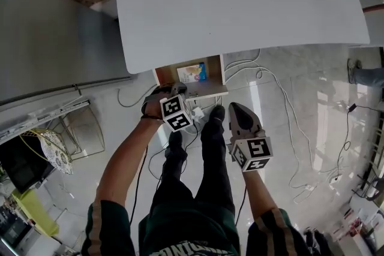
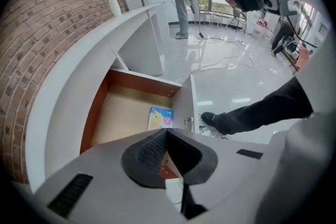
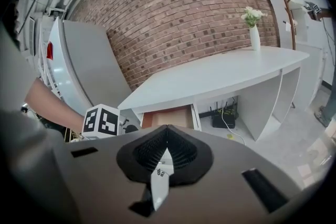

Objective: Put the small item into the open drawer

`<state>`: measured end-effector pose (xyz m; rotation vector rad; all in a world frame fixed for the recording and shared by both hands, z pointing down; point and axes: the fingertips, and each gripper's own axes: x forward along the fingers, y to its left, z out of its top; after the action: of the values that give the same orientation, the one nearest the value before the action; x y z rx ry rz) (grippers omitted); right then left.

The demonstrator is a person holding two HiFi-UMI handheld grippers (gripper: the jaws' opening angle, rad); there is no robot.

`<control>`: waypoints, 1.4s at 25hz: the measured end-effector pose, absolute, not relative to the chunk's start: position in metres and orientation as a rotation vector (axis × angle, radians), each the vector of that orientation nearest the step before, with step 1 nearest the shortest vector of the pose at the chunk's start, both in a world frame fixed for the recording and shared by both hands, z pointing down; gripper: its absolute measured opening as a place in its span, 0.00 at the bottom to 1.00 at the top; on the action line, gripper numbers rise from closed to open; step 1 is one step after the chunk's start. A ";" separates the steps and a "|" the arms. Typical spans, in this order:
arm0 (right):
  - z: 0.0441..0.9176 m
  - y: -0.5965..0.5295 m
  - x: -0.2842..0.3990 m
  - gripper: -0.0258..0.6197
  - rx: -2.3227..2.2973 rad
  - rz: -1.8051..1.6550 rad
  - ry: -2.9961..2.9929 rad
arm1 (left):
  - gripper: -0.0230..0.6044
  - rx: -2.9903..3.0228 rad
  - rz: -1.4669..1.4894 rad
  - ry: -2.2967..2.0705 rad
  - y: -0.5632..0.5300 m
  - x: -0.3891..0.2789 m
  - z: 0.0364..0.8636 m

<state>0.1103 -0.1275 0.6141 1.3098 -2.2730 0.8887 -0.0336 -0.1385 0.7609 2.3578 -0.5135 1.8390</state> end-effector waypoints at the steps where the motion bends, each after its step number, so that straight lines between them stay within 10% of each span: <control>1: 0.610 -0.126 0.109 0.08 1.311 0.884 -2.272 | 0.06 2.351 1.815 -0.534 -0.136 -0.034 0.754; 35: 0.351 -0.096 0.045 0.08 1.519 0.493 -2.479 | 0.06 2.559 0.839 -1.337 -0.130 -0.093 0.382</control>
<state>0.0448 -0.0961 0.3509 1.5193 -2.4786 0.4933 -0.0928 -0.1303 0.3819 2.5595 -1.3369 0.8388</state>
